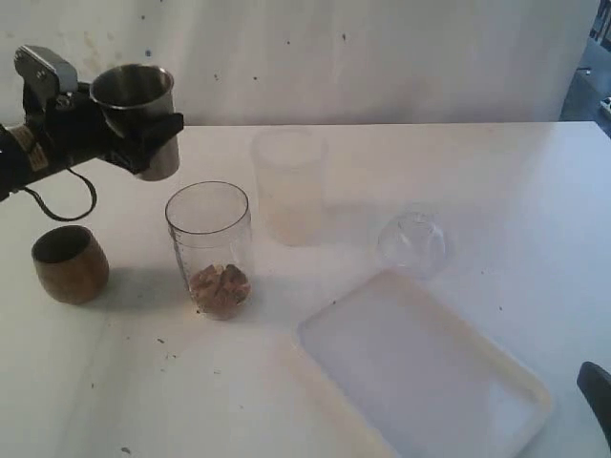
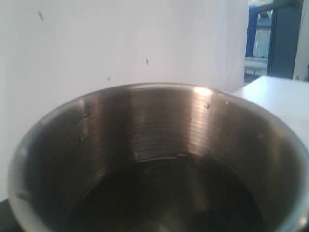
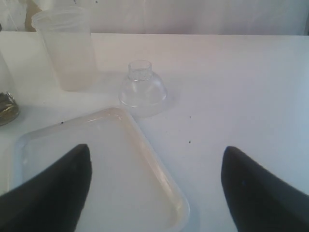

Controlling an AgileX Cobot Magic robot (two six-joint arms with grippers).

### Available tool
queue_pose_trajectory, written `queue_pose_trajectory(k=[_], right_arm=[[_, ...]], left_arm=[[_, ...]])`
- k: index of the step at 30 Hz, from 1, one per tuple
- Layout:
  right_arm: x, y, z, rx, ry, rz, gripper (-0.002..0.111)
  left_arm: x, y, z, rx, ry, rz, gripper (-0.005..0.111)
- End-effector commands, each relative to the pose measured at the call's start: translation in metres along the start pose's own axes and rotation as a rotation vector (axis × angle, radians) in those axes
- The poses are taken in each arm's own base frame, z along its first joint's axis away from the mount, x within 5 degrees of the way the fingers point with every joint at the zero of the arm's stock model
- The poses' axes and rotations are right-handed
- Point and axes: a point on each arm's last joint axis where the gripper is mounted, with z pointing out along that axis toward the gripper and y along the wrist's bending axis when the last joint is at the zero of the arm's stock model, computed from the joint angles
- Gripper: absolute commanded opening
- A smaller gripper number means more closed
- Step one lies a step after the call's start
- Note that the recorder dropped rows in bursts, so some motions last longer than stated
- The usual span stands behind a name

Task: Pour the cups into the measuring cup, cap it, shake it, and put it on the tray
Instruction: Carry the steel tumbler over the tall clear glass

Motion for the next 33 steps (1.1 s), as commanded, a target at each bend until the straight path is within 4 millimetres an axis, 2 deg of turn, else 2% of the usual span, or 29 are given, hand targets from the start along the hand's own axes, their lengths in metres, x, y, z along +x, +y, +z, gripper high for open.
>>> queue_pose_trajectory(k=[1, 8, 13, 23, 28, 33], right_arm=[[0.001, 0.000, 0.000, 0.004, -0.010, 0.000, 0.069], [0.001, 0.000, 0.000, 0.004, -0.010, 0.000, 0.069], [0.001, 0.000, 0.000, 0.004, -0.010, 0.000, 0.069], [0.001, 0.000, 0.000, 0.004, -0.010, 0.000, 0.069], [0.001, 0.000, 0.000, 0.004, -0.010, 0.000, 0.069], [0.001, 0.000, 0.000, 0.004, -0.010, 0.000, 0.069]], left_arm=[[-0.047, -0.008, -0.006, 0.073, -0.175, -0.030, 0.000], [-0.078, -0.025, -0.016, 0.190, -0.145, 0.068, 0.000], [-0.087, -0.034, -0.022, 0.260, -0.097, 0.141, 0.000], [-0.083, -0.044, -0.027, 0.372, -0.014, 0.240, 0.000], [-0.081, -0.044, -0.027, 0.374, -0.001, 0.258, 0.000], [-0.080, -0.043, -0.026, 0.357, 0.000, 0.356, 0.000]])
